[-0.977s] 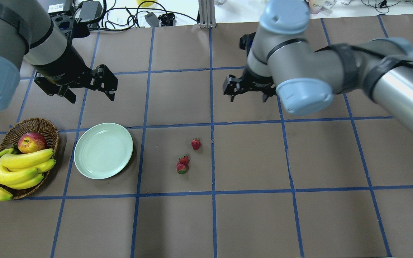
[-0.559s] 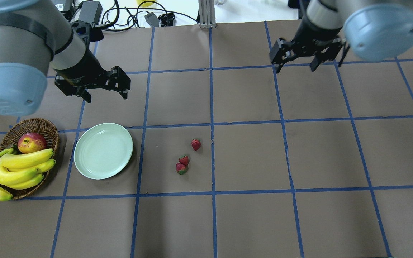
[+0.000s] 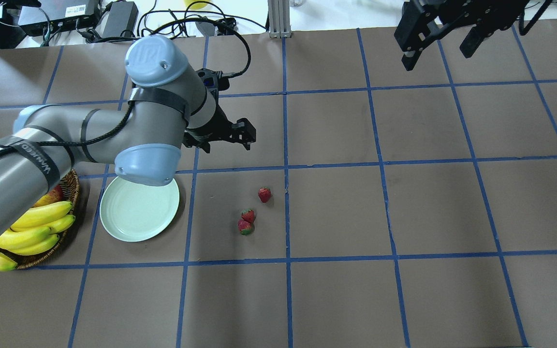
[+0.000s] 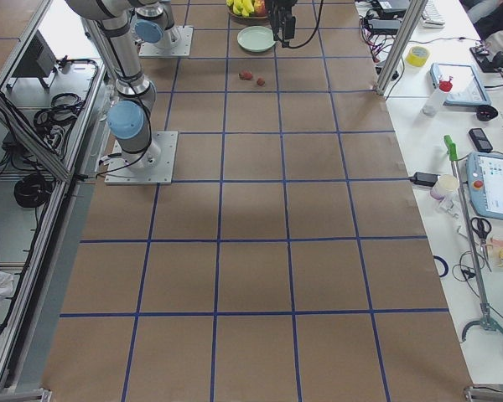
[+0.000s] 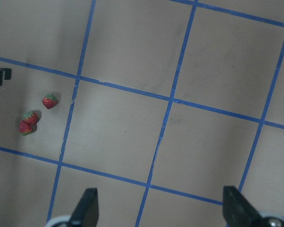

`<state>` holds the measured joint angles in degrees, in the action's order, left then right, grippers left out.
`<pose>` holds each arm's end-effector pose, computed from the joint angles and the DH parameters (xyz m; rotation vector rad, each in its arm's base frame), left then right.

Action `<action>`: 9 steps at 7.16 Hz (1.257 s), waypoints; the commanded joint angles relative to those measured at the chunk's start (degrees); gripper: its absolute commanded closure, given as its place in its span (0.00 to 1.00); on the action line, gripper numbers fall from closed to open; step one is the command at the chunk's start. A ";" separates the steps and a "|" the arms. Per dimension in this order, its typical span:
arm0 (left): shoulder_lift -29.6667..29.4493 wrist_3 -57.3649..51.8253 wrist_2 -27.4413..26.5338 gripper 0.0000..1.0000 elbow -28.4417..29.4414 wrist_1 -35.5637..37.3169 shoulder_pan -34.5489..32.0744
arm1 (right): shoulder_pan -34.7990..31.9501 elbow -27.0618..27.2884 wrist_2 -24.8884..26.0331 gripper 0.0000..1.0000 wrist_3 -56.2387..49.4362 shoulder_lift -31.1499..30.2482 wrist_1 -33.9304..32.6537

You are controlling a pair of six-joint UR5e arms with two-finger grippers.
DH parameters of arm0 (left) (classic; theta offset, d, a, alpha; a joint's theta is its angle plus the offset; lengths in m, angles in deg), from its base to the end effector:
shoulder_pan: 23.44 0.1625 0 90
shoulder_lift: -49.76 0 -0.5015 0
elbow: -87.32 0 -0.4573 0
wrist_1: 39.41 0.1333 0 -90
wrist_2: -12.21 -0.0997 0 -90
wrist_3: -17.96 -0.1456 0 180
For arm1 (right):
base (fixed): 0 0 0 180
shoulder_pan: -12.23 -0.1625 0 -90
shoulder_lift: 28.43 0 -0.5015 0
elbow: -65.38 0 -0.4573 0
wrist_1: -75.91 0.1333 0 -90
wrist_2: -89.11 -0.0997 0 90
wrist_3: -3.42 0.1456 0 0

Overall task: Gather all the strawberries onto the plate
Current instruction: 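Lower the left gripper and grasp one strawberry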

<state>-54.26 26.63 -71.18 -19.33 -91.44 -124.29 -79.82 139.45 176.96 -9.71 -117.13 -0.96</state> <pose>-0.2664 -0.5925 0.2850 -0.0682 -3.0015 0.1594 0.1586 -0.5520 0.6365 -0.4111 3.0791 -0.0461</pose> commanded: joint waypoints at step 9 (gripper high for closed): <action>-11.30 2.04 4.64 1.00 -2.07 4.57 -4.71 | -0.15 16.19 0.65 0.00 5.04 -4.37 -21.49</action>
<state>-65.54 27.34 -67.40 -21.48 -86.82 -128.99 -80.09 155.72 178.68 -5.12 -121.30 -22.43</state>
